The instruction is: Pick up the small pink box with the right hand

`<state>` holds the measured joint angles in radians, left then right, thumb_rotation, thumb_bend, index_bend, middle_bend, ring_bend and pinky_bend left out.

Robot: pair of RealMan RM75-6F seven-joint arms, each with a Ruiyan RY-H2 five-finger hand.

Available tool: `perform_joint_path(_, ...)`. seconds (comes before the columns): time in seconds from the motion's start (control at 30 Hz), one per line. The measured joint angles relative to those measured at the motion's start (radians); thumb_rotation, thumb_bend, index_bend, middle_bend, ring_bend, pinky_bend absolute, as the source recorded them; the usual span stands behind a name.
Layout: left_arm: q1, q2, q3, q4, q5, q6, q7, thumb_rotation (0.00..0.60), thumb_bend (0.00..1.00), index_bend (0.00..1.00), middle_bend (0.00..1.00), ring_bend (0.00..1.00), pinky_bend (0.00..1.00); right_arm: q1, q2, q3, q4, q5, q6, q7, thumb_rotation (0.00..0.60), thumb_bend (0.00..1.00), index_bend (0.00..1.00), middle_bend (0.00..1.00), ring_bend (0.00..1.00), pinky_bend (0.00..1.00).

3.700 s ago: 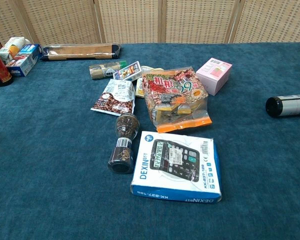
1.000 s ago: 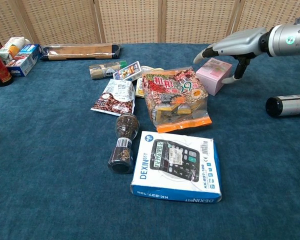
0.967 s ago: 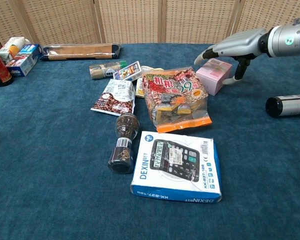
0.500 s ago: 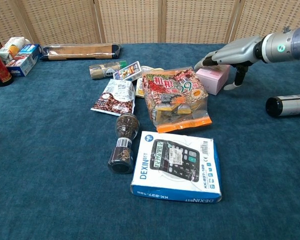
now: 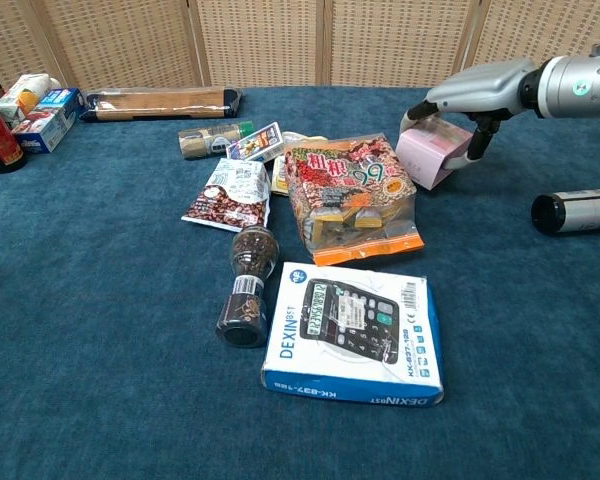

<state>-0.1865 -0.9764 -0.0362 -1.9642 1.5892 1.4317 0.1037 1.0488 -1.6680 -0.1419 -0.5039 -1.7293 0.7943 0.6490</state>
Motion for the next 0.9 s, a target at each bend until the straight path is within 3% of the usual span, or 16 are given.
perform_joint_path(0.37, -0.010, -0.002, -0.004, 0.008, -0.003, -0.014, -0.010, 0.600, 0.34, 0.00, 0.00, 0.00, 0.00, -0.043, 0.127, 0.065, -0.171, 0.065, 0.089, -0.091, 0.600, 0.41, 0.49, 0.68, 0.57, 0.54)
perform_joint_path(0.9, -0.009, -0.017, 0.011, 0.023, 0.018, -0.018, -0.015, 0.600, 0.34, 0.00, 0.00, 0.00, 0.00, -0.102, 0.469, 0.236, -0.672, 0.204, 0.213, -0.335, 0.600, 0.41, 0.48, 0.67, 0.57, 0.54)
